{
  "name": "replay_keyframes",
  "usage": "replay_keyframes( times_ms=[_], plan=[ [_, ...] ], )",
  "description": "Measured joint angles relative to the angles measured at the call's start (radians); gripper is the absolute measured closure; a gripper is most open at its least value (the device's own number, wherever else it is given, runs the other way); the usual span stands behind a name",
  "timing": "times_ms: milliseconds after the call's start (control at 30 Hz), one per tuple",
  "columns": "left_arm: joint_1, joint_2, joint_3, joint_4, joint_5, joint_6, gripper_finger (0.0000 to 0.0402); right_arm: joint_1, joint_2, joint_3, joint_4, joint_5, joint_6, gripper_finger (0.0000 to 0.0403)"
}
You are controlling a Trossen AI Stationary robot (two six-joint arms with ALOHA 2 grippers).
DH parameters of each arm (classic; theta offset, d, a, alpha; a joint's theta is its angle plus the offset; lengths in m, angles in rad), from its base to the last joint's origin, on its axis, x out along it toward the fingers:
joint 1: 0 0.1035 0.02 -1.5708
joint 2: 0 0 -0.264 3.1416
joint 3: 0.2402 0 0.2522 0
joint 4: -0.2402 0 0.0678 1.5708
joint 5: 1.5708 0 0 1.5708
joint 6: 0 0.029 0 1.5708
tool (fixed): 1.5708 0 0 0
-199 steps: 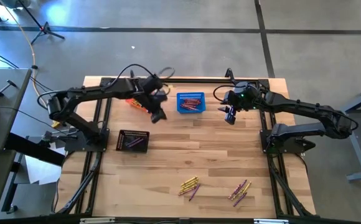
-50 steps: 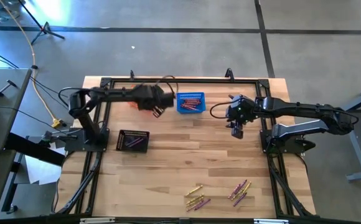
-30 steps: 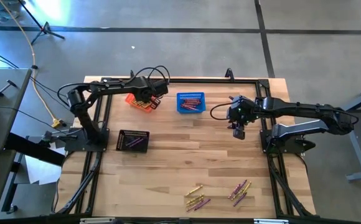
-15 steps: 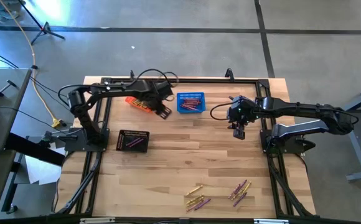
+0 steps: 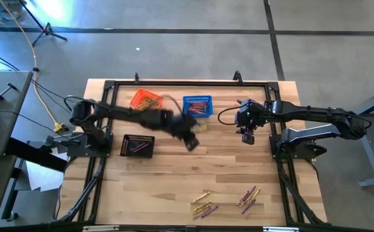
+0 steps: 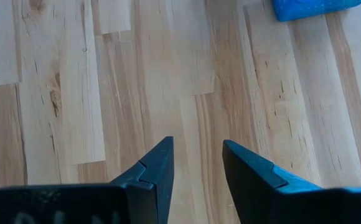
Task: Sort crayons
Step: Put the yellow crayon into the orange bin
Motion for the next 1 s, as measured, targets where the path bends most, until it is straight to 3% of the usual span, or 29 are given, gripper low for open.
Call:
replay_keyframes(
  times_ms=[233, 400, 533, 733, 900, 1000],
  plan=[
    [-0.258, 0.104, 0.0, 0.177, -0.085, -0.185, 0.033, 0.0, 0.0, 0.0, 0.001, 0.0, 0.0, 0.0279],
    [-0.374, 0.214, 0.0, 0.233, -0.116, -0.245, 0.0341, 0.0, 0.0, -0.001, 0.017, 0.0, -0.001, 0.0279],
    [-0.422, 0.31, 0.032, 0.238, -0.115, -0.337, 0.0346, 0.0, 0.001, -0.001, 0.026, 0.0, -0.001, 0.0279],
    [-0.452, 0.429, 0.173, 0.239, -0.113, -0.339, 0.0347, 0.0, 0.003, -0.001, 0.024, 0.0, -0.001, 0.0279],
    [-0.458, 0.477, 0.287, 0.085, -0.116, -0.324, 0.0347, 0.0, 0.002, -0.001, 0.025, 0.0, -0.001, 0.0279],
    [-0.461, 0.5, 0.333, 0.074, -0.125, -0.307, 0.0347, 0.0, 0.002, -0.001, 0.018, 0.0, -0.001, 0.0279]
  ],
)
